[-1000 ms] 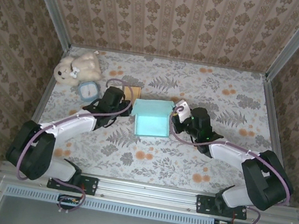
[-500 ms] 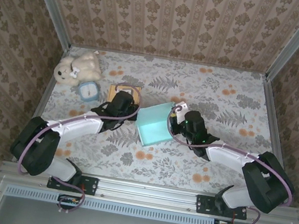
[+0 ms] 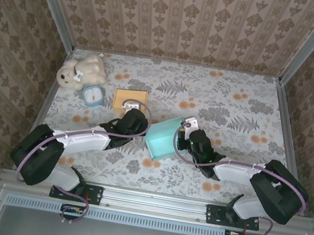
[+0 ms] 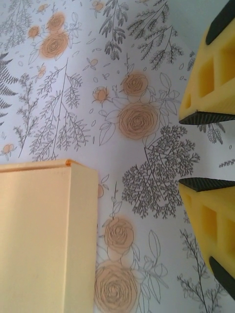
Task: Fold the paper box
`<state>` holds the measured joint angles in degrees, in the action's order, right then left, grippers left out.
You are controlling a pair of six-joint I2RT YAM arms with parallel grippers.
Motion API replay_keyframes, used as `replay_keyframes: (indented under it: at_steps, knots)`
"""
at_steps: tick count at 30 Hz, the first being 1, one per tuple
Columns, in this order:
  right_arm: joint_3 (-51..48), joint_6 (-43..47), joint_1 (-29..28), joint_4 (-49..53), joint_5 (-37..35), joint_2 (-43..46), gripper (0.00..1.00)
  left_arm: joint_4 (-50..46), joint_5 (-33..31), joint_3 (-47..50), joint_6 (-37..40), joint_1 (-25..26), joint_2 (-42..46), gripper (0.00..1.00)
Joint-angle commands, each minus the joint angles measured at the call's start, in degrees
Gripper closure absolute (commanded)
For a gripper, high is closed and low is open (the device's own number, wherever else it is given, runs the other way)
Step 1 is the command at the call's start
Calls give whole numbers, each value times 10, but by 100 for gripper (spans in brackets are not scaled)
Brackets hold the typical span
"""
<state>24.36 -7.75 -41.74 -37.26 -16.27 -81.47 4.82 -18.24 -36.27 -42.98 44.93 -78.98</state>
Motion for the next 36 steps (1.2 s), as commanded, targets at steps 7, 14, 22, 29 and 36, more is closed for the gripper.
replay_keyframes:
  at_steps: [7, 14, 22, 29, 36]
  knots:
    - [-77, 9, -17, -130, -54, -14, 100, -33, -58, 22, -12, -10, 76, 61]
    - [-59, 84, -16, -170, -77, -28, 100, -46, -22, 13, 3, -49, 88, 61]
    - [-42, 91, -17, -176, -91, -43, 100, -22, 23, 3, 2, -44, 64, 62]
    - [-57, 57, -20, -180, -92, -43, 100, 21, 33, 30, -24, -2, 44, 62]
    - [-69, 33, -32, -182, -105, -55, 100, 46, 25, 41, -40, 31, 10, 63]
